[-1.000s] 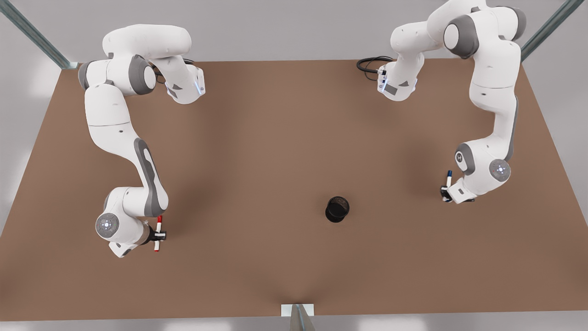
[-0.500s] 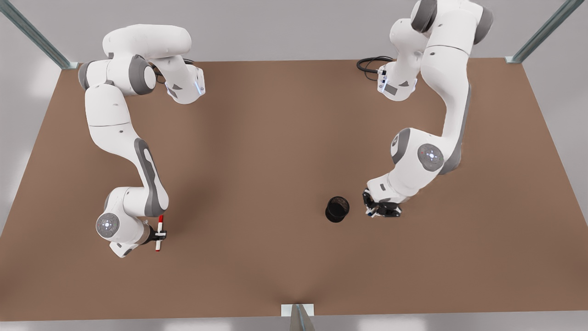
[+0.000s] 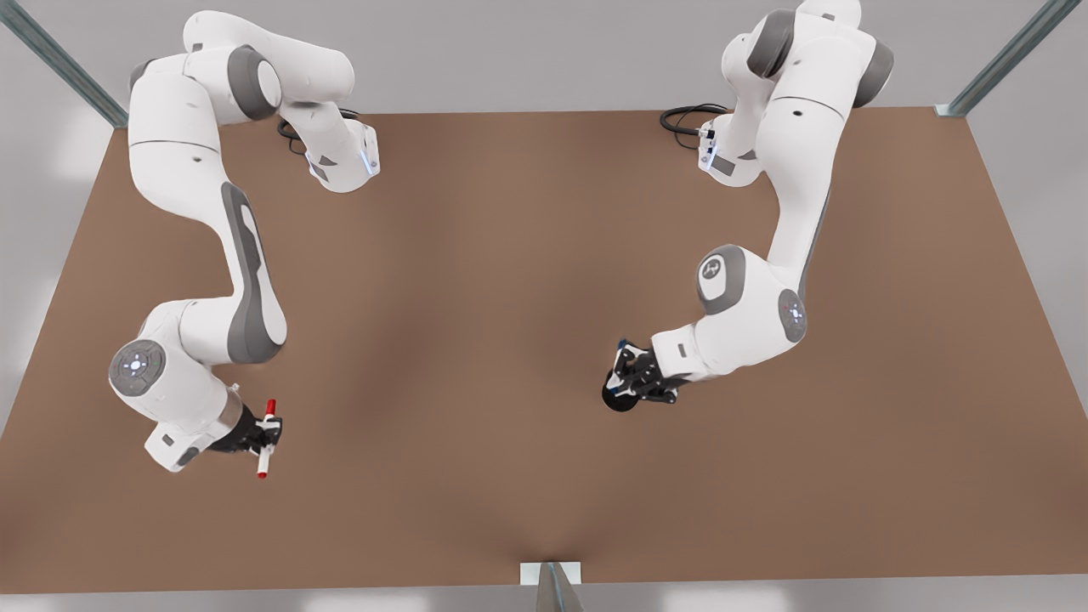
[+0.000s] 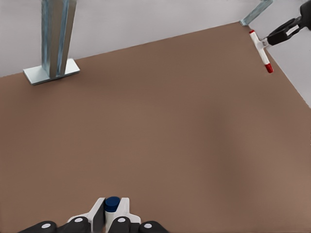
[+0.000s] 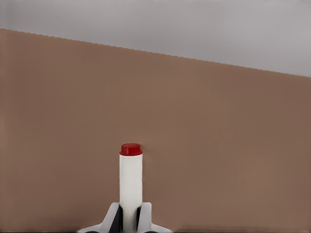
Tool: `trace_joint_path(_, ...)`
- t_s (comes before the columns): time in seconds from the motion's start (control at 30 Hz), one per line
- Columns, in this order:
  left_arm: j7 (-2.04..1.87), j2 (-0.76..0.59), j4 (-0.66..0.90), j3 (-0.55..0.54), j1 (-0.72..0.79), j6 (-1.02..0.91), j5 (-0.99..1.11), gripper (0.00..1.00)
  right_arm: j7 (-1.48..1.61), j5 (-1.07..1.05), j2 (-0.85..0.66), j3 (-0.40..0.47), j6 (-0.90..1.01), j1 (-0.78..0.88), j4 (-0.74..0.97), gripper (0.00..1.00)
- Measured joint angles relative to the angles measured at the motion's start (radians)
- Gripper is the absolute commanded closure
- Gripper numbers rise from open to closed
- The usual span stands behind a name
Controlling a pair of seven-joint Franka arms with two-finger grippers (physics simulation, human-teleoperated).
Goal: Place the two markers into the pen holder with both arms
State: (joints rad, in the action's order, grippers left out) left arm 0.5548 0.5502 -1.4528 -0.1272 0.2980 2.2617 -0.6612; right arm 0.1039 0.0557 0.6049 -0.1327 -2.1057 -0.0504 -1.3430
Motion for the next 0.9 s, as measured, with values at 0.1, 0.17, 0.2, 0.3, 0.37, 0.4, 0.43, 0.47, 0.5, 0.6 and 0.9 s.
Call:
trace_joint_path(0.1, 0.150, 0.025, -0.002, 0.000, -0.014, 0.026, -0.089, 0.79, -0.005, 0.001, -0.037, -0.038, 0.040, 0.002, 0.001, 0.77)
trace_joint_path(0.17, 0.246, 0.050, -0.003, 0.000, -0.013, 0.044, -0.158, 0.79, -0.010, 0.001, -0.063, -0.056, 0.067, 0.002, 0.001, 0.77)
trace_joint_path(0.2, 0.291, 0.061, -0.003, -0.001, -0.010, 0.051, -0.187, 0.79, -0.012, 0.002, -0.073, -0.065, 0.079, 0.002, 0.001, 0.77)
trace_joint_path(0.3, 0.415, 0.094, -0.002, -0.009, -0.005, 0.081, -0.245, 0.79, -0.019, 0.002, -0.083, -0.074, 0.105, 0.002, 0.001, 0.77)
trace_joint_path(0.37, 0.494, 0.104, -0.005, -0.010, -0.009, 0.095, -0.268, 0.79, -0.023, 0.002, -0.085, -0.080, 0.117, 0.002, 0.001, 0.77)
trace_joint_path(0.4, 0.533, 0.107, -0.011, -0.010, -0.016, 0.100, -0.279, 0.79, -0.025, 0.002, -0.085, -0.081, 0.121, 0.001, 0.001, 0.77)
trace_joint_path(0.43, 0.570, 0.108, -0.021, -0.009, -0.022, 0.105, -0.287, 0.79, -0.027, 0.002, -0.085, -0.081, 0.125, 0.001, 0.001, 0.77)
trace_joint_path(0.47, 0.605, 0.108, -0.032, -0.009, -0.025, 0.109, -0.294, 0.79, -0.028, 0.002, -0.085, -0.081, 0.128, 0.001, 0.001, 0.77)
trace_joint_path(0.5, 0.639, 0.109, -0.045, -0.009, -0.026, 0.112, -0.299, 0.79, -0.030, 0.002, -0.085, -0.082, 0.131, 0.000, 0.001, 0.77)
trace_joint_path(0.6, 0.735, 0.109, -0.091, -0.009, -0.020, 0.120, -0.320, 0.79, -0.033, 0.002, -0.085, -0.082, 0.136, 0.000, 0.001, 0.77)
trace_joint_path(0.9, 0.957, 0.018, -0.151, 0.070, -0.080, -0.012, -0.306, 0.00, -0.038, 0.002, -0.081, -0.095, 0.139, -0.003, 0.002, 0.77)
